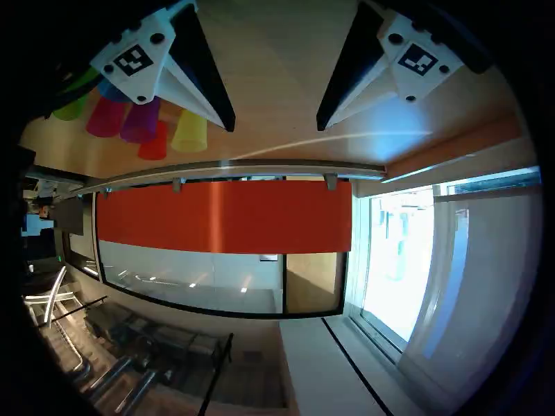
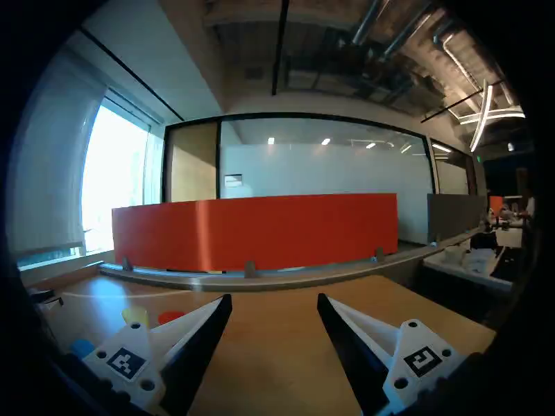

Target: Pour water

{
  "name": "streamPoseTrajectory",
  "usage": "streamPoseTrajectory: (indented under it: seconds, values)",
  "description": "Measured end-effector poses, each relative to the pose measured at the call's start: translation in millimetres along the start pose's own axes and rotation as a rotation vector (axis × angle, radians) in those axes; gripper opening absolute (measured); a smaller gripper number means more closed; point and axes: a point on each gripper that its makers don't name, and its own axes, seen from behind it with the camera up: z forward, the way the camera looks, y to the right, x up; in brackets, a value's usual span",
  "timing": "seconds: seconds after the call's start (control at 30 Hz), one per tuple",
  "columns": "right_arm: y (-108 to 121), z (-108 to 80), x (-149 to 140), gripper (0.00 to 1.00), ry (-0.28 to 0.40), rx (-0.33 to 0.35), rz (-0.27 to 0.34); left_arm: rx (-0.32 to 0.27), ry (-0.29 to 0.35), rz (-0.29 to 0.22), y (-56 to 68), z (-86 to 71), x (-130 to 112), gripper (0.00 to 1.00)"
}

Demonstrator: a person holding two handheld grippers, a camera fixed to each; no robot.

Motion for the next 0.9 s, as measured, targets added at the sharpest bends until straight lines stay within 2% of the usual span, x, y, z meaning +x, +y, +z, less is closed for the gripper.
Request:
streamPoseTrajectory:
  seconds: [0.77, 0.9]
  values:
    - [-6.2, 0.0, -1.7, 0.95, 0.005, 0.021, -0.001, 0.012, -0.001, 0.009, -2.6, -0.2, 1.4, 0.87]
    - [-4.8, -0.9, 3.0, 0.95, 0.020, 0.020, 0.001, 0.013, -0.002, 0.010, -2.6, -0.1, 1.3, 0.90]
